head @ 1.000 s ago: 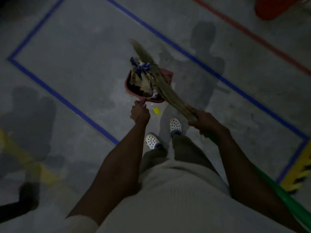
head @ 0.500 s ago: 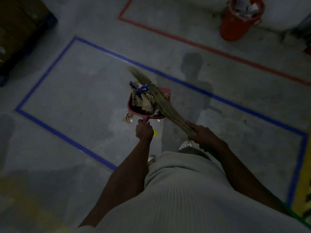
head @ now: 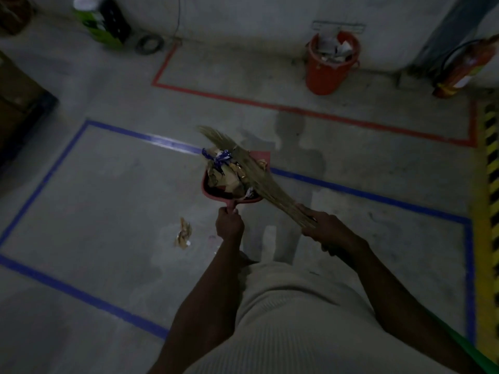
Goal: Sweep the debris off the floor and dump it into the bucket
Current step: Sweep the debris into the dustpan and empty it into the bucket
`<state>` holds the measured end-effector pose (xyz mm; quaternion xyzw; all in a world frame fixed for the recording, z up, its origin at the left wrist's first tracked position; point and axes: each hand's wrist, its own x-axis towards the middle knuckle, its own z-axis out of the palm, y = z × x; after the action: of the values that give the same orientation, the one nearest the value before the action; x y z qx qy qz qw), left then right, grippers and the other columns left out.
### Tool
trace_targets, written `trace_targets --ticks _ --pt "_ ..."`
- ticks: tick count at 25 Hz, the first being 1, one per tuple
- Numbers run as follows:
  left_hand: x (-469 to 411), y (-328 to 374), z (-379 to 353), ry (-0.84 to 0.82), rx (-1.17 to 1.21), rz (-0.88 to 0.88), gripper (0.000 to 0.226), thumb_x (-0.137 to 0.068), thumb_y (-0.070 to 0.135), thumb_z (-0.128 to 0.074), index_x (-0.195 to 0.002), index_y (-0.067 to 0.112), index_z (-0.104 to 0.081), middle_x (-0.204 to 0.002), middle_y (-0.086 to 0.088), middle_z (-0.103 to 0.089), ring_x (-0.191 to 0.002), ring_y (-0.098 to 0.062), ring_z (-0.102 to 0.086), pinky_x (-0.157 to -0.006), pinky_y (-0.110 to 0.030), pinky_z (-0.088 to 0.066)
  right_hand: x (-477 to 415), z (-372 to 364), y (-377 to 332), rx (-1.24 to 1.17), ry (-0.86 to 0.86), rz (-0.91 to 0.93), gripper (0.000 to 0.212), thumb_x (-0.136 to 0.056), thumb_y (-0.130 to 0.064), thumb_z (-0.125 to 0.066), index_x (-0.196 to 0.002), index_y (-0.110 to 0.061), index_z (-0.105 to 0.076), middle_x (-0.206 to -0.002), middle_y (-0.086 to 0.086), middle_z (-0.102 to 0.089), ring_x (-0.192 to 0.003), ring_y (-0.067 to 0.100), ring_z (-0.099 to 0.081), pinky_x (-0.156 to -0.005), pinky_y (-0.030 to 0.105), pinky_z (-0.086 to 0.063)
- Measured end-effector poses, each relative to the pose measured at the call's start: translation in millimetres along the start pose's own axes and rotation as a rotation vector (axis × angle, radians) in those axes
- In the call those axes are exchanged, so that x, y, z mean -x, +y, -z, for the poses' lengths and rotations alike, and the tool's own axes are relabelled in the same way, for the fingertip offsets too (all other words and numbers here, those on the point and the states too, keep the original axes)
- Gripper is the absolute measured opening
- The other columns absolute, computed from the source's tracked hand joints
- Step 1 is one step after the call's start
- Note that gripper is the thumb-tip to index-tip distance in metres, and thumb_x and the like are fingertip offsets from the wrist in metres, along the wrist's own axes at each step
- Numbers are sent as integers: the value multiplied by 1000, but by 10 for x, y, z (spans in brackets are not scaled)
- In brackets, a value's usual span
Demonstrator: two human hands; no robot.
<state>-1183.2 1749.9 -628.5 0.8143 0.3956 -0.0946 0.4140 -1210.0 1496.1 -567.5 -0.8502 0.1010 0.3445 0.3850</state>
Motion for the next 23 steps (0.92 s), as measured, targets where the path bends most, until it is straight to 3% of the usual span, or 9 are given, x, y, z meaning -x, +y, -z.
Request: trace_targets --ticks 9,16,20,23 --pt "-882 1434 -770 -68 -117 -138 25 -100 25 -54 -118 11 -61 -114 -14 -66 -110 -33 -60 -88 -37 -46 -922 976 -179 -147 64 -82 74 -90 -31 -61 -144 -68 -25 -86 8 -66 -53 24 -59 -43 28 -46" --pt "-2294 3296 -1556 -199 -247 -348 26 -100 27 -54 -115 7 -61 -116 -18 -65 -112 -35 -59 -90 -38 -47 -2384 2103 -684 -284 208 -100 78 -91 -22 -65 -150 -57 -29 -70 0 -64 -54 23 -57 -44 29 -47" --pt "-2910 4562 -1848 -248 -300 -421 28 -99 29 -54 -117 8 -60 -121 -16 -65 -115 -34 -59 -92 -37 -46 -3042 2852 -1177 -301 277 -97 78 -94 -27 -67 -150 -60 -23 -106 -1 -69 -67 21 -65 -50 29 -54" --pt "-3261 5372 -2114 -288 -351 -471 31 -99 30 -55 -121 8 -60 -125 -16 -63 -118 -35 -57 -94 -38 -46 -3450 3369 -1459 -240 341 -95 78 -95 -30 -67 -150 -58 -20 -131 3 -65 -88 23 -70 -76 38 -62"
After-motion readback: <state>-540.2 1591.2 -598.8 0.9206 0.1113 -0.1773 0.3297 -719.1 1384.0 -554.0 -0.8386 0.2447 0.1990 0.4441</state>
